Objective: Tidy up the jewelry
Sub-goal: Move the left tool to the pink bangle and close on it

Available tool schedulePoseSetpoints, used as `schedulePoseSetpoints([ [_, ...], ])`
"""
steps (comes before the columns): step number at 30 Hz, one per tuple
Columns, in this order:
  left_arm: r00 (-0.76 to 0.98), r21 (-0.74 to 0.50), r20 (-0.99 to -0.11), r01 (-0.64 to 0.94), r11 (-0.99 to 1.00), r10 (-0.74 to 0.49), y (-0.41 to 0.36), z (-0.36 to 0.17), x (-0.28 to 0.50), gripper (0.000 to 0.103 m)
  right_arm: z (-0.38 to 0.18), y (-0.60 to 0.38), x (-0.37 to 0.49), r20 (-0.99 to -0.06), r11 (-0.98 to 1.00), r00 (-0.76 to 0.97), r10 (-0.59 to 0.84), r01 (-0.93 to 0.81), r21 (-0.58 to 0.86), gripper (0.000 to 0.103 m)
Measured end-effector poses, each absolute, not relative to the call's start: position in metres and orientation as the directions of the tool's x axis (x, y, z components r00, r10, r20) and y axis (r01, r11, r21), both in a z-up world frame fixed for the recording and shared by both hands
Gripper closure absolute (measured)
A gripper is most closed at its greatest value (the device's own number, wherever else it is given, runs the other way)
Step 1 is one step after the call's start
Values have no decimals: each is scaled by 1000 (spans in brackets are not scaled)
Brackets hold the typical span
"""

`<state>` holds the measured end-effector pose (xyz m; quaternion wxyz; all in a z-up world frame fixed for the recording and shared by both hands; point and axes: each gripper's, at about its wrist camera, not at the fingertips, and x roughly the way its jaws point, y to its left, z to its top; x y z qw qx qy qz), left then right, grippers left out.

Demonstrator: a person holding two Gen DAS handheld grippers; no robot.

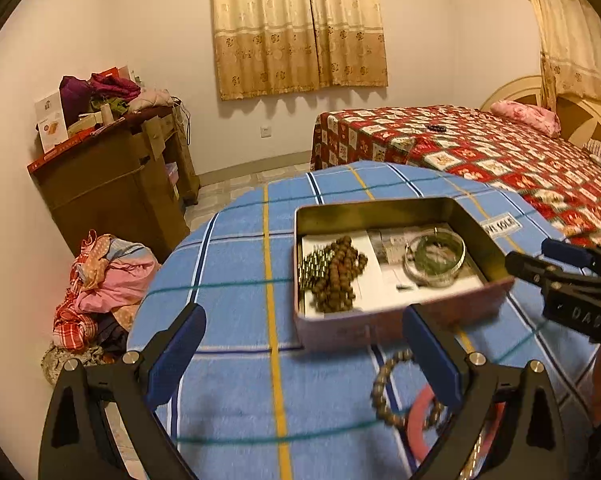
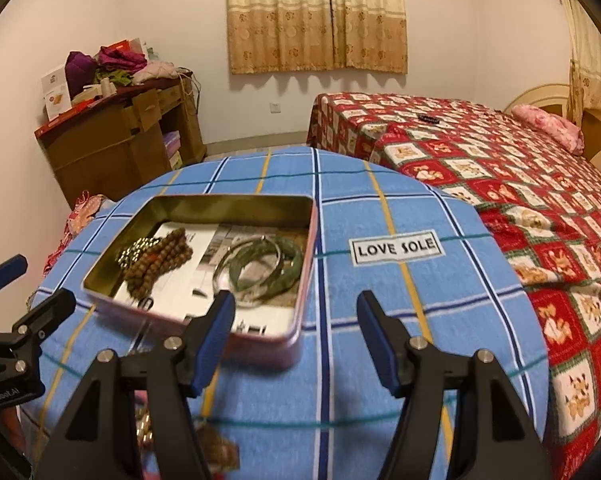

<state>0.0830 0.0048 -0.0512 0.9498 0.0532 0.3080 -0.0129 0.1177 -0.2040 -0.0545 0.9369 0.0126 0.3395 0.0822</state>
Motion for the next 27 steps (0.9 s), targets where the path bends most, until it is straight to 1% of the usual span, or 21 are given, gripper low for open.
schedulePoseSetpoints([
  [2,806,89,-592,55,994,8,5,-55,76,5,-54,-205,111,-631,986,758,163,-142,85,32],
  [5,808,113,-588,55,992,23,2,-58,66,5,-54,-204,103,-628,986,761,163,-146,79,31],
  [16,790,124,-613,97,988,-1,-11,-72,50,5,-63,-202,91,-646,986,746,159,-150,69,31],
  [27,754,164,-657,135,977,6,-25,-89,53,5,-73,-209,85,-661,988,734,154,-133,82,31],
])
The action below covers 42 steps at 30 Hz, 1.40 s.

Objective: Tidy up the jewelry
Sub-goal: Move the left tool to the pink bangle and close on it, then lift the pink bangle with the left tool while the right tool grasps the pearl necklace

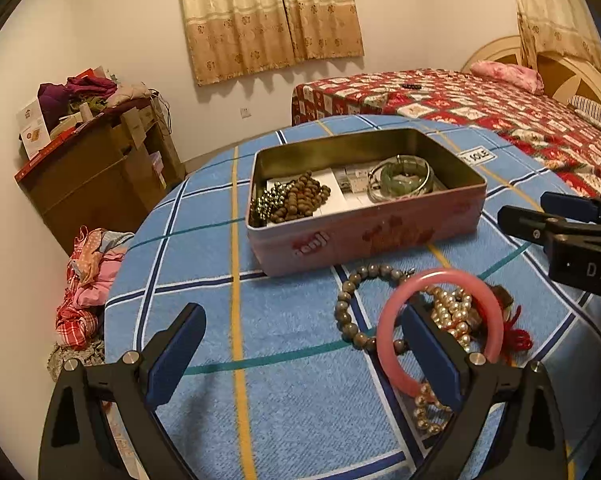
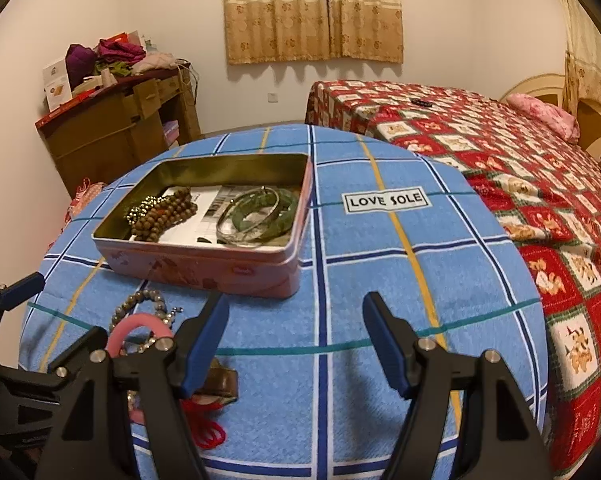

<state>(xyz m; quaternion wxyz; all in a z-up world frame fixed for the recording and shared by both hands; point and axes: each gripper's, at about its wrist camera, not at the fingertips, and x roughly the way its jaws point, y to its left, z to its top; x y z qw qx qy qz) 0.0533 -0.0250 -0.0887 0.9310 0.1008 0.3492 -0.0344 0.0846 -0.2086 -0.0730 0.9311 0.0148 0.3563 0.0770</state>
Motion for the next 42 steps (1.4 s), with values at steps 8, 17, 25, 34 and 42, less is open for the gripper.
schedulePoseSetpoints([
  [8,734,189,-679,166,968,7,-34,-96,57,6,-77,-210,82,-660,988,735,154,-128,88,27],
  [17,683,111,-724,249,962,-93,-37,-103,57,66,-80,-212,81,-661,988,735,155,-116,103,26],
  [25,688,75,-707,299,951,-161,-43,-96,50,94,-82,-214,83,-666,987,729,158,-110,113,26],
  [34,750,21,-621,307,952,-228,-34,-54,39,94,-84,-216,84,-668,986,725,167,-109,129,26],
  [42,787,14,-569,301,954,-239,-27,-29,30,94,-85,-213,84,-674,986,719,168,-115,123,26],
])
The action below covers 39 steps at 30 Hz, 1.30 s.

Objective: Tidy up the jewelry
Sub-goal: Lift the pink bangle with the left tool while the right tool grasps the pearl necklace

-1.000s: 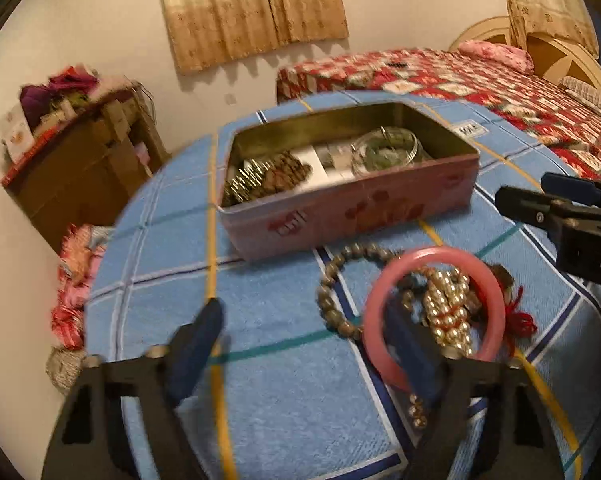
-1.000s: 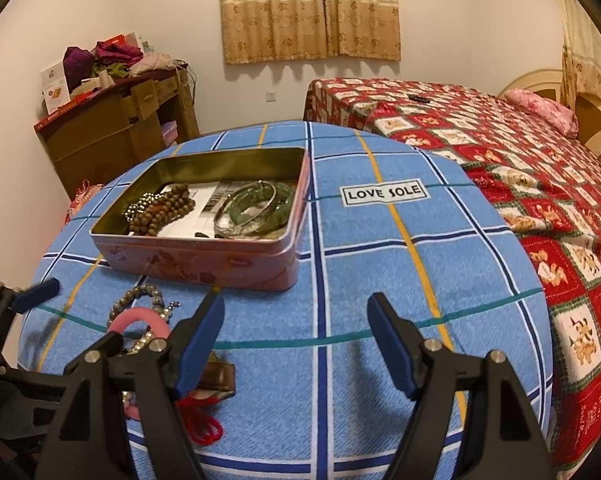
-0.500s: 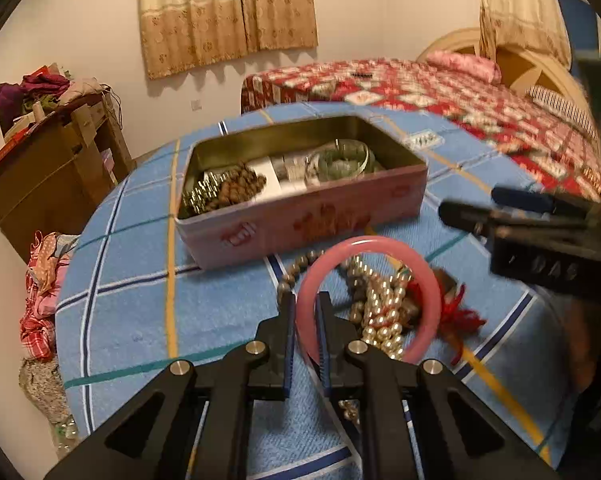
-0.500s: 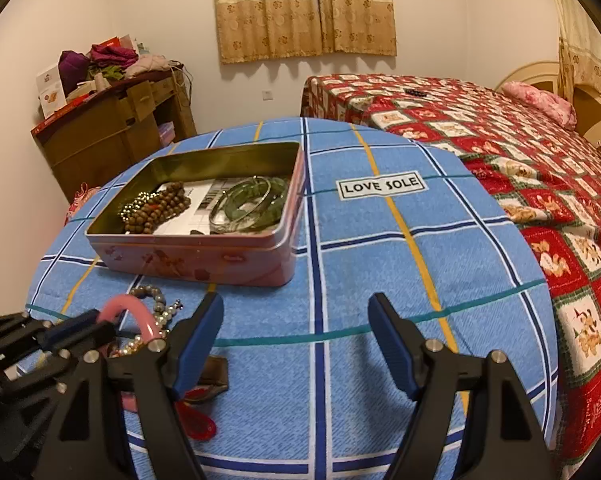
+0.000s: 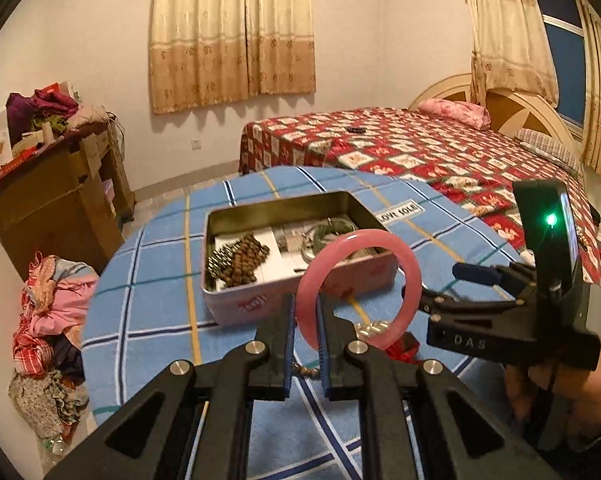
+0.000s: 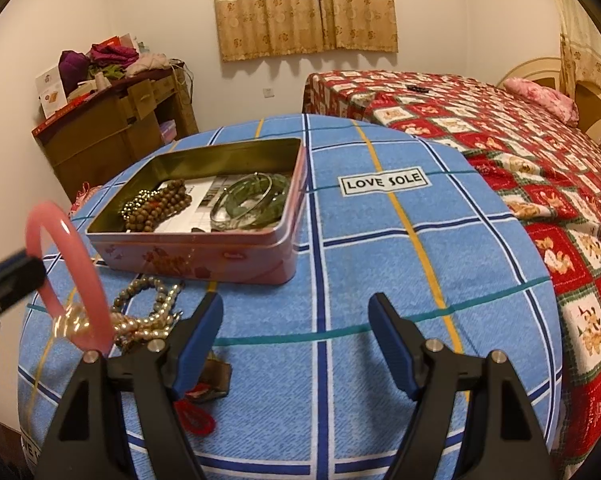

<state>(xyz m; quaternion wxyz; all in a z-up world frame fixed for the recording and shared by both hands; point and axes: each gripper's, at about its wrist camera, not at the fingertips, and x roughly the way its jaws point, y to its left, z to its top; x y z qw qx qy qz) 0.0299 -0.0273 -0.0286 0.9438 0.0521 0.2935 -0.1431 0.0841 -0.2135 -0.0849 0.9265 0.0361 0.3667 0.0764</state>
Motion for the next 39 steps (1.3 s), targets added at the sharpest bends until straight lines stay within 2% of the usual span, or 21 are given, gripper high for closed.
schedulePoseSetpoints([
  [11,807,14,-563,226,974,-179,-2,-25,36,94,-83,-210,83,-668,982,720,187,-141,122,26],
  [22,790,17,-605,139,990,-100,23,-50,49,94,-75,-167,80,-667,938,670,327,-318,141,26],
  [29,773,3,-629,102,995,-77,36,-67,55,94,-82,-140,87,-706,917,617,347,-383,116,26],
  [32,769,-4,-634,100,995,-80,37,-70,56,94,-88,-131,88,-734,905,581,352,-411,109,34],
  [35,765,-13,-638,102,995,-87,37,-72,57,94,-93,-128,89,-754,893,543,369,-432,126,57],
  [36,765,-15,-638,103,995,-89,37,-73,56,94,-94,-128,89,-752,888,536,383,-439,139,69],
  [37,764,-17,-638,104,994,-91,37,-73,56,94,-93,-128,88,-750,885,535,388,-445,140,91],
  [39,764,-22,-638,108,994,-97,38,-72,56,94,-93,-129,86,-746,882,536,394,-448,144,94],
])
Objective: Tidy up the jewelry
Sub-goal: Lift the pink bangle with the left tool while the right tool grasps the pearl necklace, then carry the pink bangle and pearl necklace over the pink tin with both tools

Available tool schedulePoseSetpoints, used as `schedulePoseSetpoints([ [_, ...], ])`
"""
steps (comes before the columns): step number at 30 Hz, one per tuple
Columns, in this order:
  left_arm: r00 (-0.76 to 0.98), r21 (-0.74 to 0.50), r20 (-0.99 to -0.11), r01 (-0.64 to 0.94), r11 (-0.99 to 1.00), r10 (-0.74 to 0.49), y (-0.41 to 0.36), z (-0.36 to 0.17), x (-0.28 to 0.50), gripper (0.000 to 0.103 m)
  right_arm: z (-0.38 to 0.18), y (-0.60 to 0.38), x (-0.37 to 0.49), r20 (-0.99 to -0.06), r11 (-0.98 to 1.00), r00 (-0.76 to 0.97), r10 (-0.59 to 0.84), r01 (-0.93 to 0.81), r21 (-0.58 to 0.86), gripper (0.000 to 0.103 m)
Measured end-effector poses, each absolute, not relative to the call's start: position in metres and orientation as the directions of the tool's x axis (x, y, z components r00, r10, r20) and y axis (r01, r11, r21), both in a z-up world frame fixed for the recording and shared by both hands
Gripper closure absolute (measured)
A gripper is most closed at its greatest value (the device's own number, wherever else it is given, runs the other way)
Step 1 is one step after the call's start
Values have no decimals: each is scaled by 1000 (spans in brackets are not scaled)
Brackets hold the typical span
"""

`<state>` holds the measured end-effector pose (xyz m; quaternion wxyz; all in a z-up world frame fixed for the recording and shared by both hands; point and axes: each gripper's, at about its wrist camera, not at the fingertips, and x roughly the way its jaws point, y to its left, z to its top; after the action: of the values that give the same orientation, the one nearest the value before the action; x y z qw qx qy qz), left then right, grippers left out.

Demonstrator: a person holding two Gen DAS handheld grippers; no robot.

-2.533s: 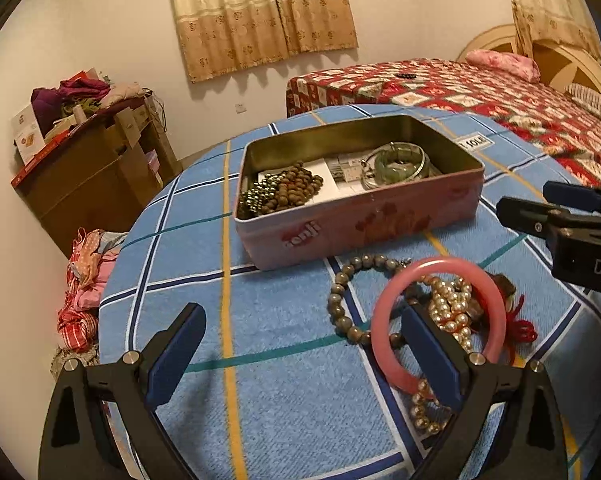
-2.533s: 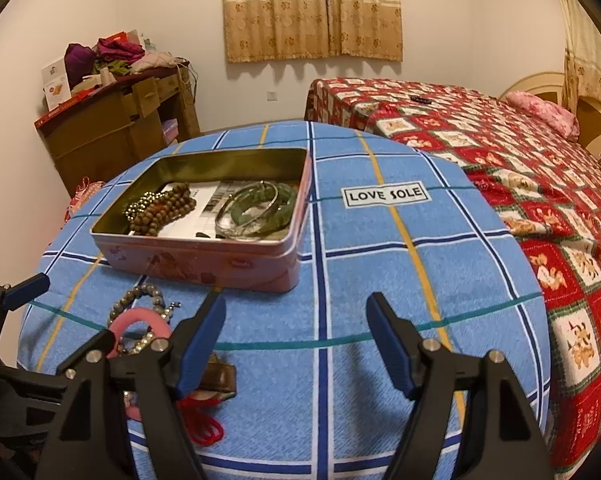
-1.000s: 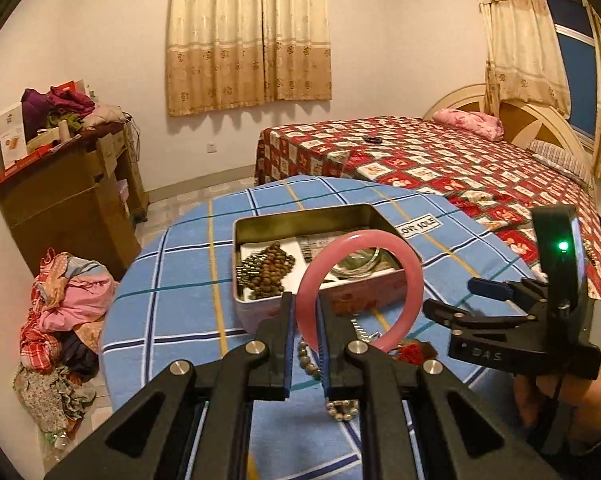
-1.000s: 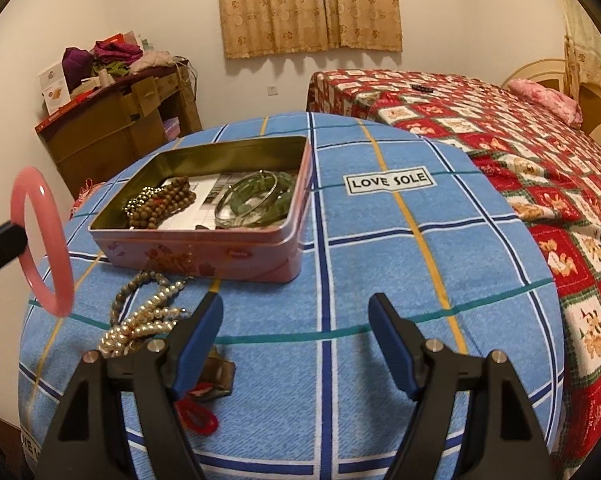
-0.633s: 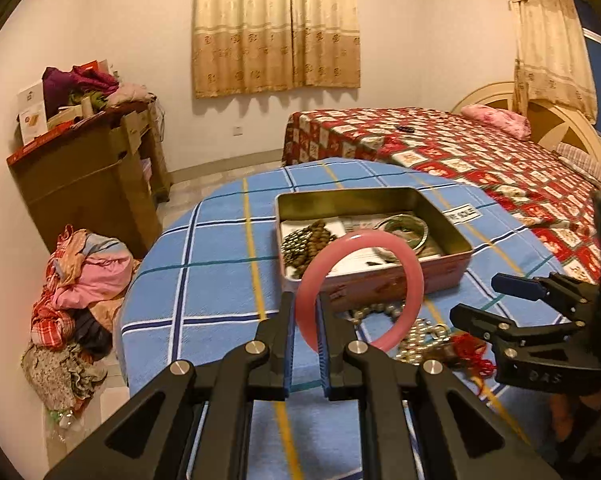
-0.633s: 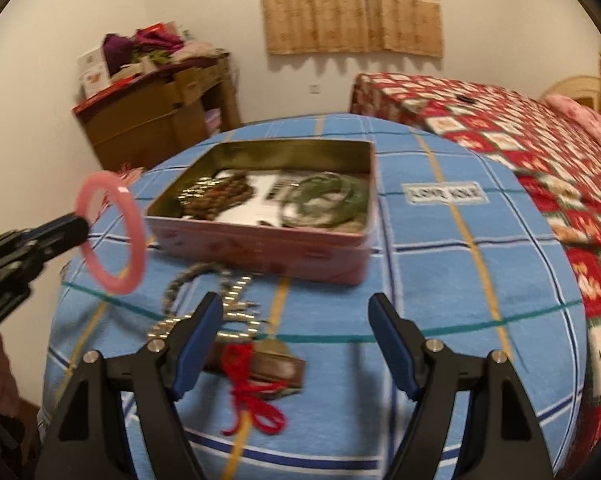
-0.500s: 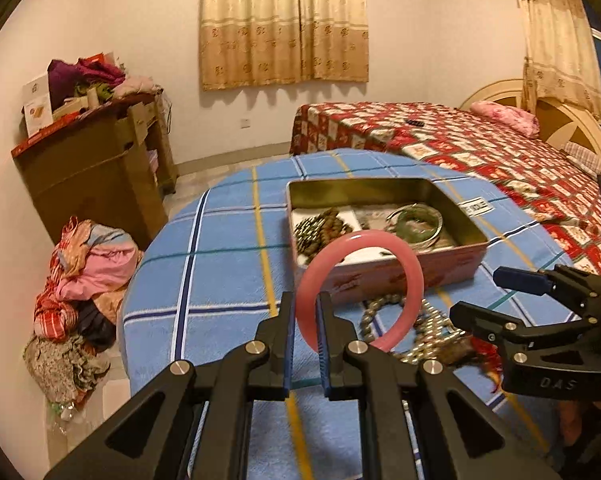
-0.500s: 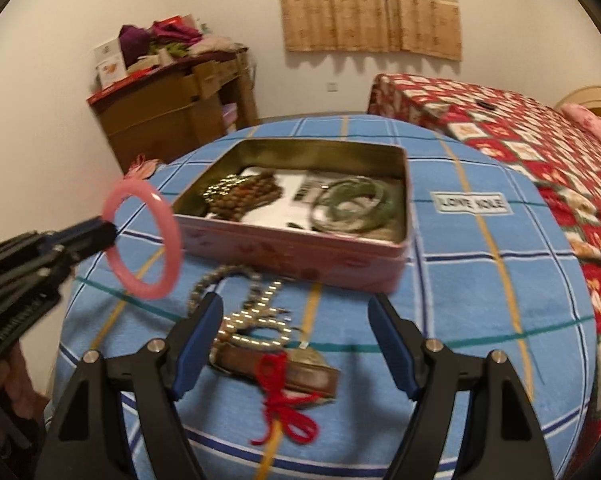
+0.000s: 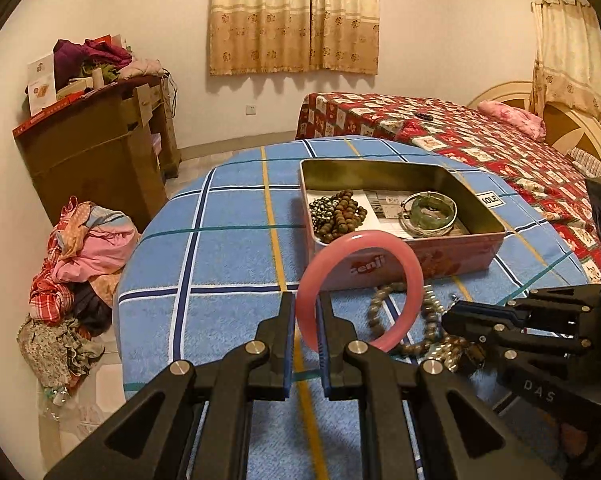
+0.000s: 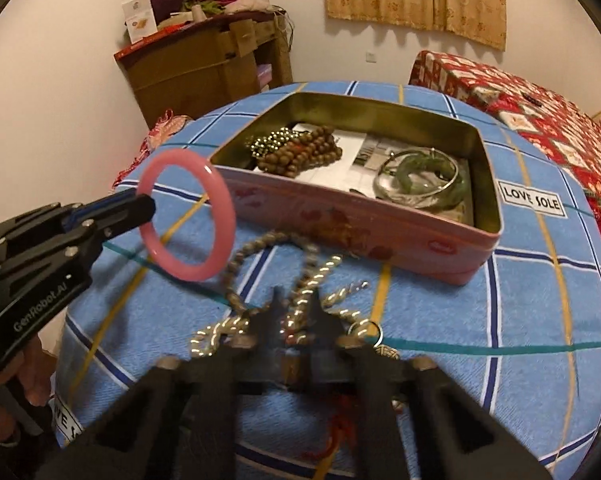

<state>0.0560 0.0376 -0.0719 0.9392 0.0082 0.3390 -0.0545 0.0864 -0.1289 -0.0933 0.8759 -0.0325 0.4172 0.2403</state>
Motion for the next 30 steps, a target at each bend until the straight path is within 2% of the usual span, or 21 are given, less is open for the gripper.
schedulePoseSetpoints([
  [10,773,-30,-624,119,992,-111,36,-62,52,94,-69,-143,75,-677,870,584,448,-458,181,98],
  [14,774,-30,-624,116,993,-109,37,-63,52,94,-68,-142,78,-699,870,567,436,-464,167,97],
  [15,773,-29,-625,115,993,-107,37,-64,52,94,-69,-141,78,-699,873,570,432,-460,164,89],
  [16,772,-29,-627,114,993,-107,37,-65,52,94,-71,-139,79,-707,880,570,418,-447,160,68],
  [18,767,-34,-632,114,993,-110,37,-67,52,94,-76,-139,81,-717,883,560,415,-438,170,43],
  [20,764,-32,-635,117,993,-111,37,-68,52,94,-81,-134,82,-724,885,560,403,-439,153,43],
  [27,753,-40,-646,127,991,-122,34,-75,53,94,-98,-126,95,-775,890,516,364,-437,127,56],
  [30,746,-50,-654,125,991,-127,36,-79,53,94,-98,-128,94,-777,885,508,371,-446,131,94],
])
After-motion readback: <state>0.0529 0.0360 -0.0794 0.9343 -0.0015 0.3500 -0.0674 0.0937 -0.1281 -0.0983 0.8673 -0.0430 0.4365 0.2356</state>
